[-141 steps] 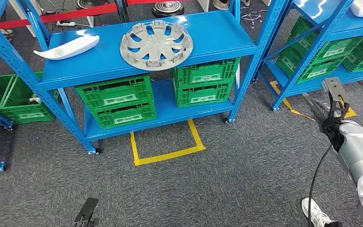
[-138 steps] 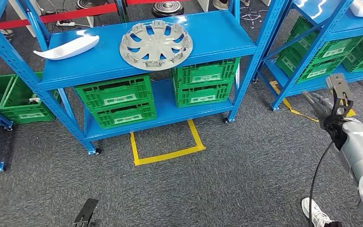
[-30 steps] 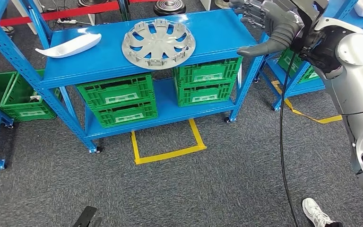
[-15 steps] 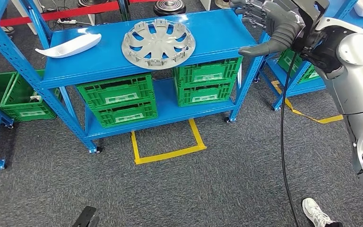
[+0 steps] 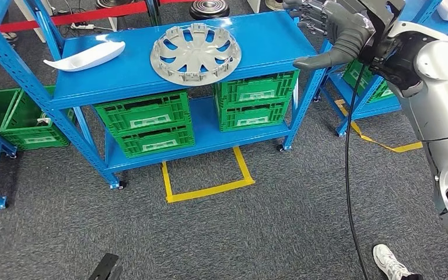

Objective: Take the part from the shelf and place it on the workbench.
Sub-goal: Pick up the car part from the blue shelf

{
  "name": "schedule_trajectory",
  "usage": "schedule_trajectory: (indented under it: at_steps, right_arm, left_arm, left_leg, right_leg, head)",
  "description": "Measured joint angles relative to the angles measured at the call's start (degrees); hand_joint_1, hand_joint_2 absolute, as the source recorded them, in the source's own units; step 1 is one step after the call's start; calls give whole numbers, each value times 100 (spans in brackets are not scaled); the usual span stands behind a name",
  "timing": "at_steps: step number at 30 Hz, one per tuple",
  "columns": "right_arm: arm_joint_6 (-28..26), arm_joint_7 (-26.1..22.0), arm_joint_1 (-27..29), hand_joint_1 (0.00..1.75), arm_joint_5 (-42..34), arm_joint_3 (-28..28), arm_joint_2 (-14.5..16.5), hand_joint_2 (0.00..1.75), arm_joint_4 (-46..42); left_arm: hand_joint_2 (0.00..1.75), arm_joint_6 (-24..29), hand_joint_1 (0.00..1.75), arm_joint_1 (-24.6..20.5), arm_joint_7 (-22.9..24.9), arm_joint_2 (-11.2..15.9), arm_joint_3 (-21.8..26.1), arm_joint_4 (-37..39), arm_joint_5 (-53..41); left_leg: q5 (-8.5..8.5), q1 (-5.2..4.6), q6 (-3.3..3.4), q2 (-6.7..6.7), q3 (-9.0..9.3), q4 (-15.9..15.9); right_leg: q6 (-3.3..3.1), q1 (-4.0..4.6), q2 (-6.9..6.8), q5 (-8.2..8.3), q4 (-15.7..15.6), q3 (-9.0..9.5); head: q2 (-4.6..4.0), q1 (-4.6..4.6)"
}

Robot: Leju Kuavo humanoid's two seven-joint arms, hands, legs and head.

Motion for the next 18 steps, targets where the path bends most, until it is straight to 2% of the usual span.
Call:
schedule_trajectory:
  at_steps: [6, 8, 10, 11, 12, 14, 15, 16, 17, 18]
  right_arm:
    - [23, -25, 1, 0, 0, 25, 9, 175, 11]
    - [30, -46, -2, 0, 3, 31, 10, 175, 16]
    - [27, -53, -18, 0, 8, 32, 11, 175, 14]
    - [25, -53, -39, 0, 10, 32, 11, 175, 15]
    - [21, -53, -63, 0, 13, 35, 10, 175, 17]
    - [16, -53, -79, 0, 16, 57, 11, 175, 28]
    - [14, -52, -63, 0, 16, 71, 12, 175, 36]
    - [13, -51, -43, 0, 14, 85, 13, 175, 44]
    - [11, -50, -32, 0, 11, 94, 14, 175, 51]
    - [10, -45, -30, 0, 9, 100, 14, 175, 56]
  left_arm:
    - [0, -31, 0, 0, -13, 3, 0, 0, -9]
    - [0, -37, 0, -1, -15, 18, 0, 0, -15]
    - [0, -40, 0, -10, -6, 36, 1, -5, -22]
    - [0, -41, 0, -20, -1, 40, 1, -9, -24]
    - [0, -42, 0, -31, 5, 42, 2, -12, -25]
    - [0, -51, 0, -41, 8, 42, 4, -13, -25]
    - [0, -58, 0, -39, 8, 41, 4, -13, -25]
    - [0, -65, 0, -35, 8, 40, 4, -14, -25]
    - [0, -70, 0, -33, 9, 38, 4, -14, -26]
    - [0, -72, 0, -32, 14, 34, 4, -15, -27]
  left_leg:
    - [-3, -8, 6, -3, -6, 14]
    - [-1, -18, 30, -9, -20, 24]
    - [54, 19, 87, -10, 35, -82]
    - [86, 44, 113, -5, 76, -152]
    - [111, 71, 133, -2, 116, -208]
    - [103, 92, 137, -1, 153, -231]
    - [84, 99, 131, -9, 174, -230]
    - [55, 105, 119, -20, 206, -228]
    - [16, 113, 99, -35, 251, -224]
    - [-35, 123, 71, -51, 315, -220]
  right_leg:
    - [10, -6, -2, 9, -9, 0]
    - [41, -14, -4, 33, -38, 1]
    - [71, 1, 13, 15, -50, -4]
    - [81, 10, 43, -43, 46, -49]
    - [90, 14, 81, -147, 275, -162]
    - [112, 5, 141, -382, 1019, -564]
    - [122, -4, 150, -427, 1340, -768]
    - [127, -12, 150, -370, 1482, -897]
    - [127, -19, 149, -194, 1404, -923]
    - [122, -24, 146, 78, 1121, -848]
  head:
    - [0, -2]
    - [0, -15]
    - [-1, -31]
    - [-1, -27]
    - [-1, -10]
    - [0, 32]
    - [0, 50]
    - [0, 60]
    - [0, 66]
    - [0, 72]
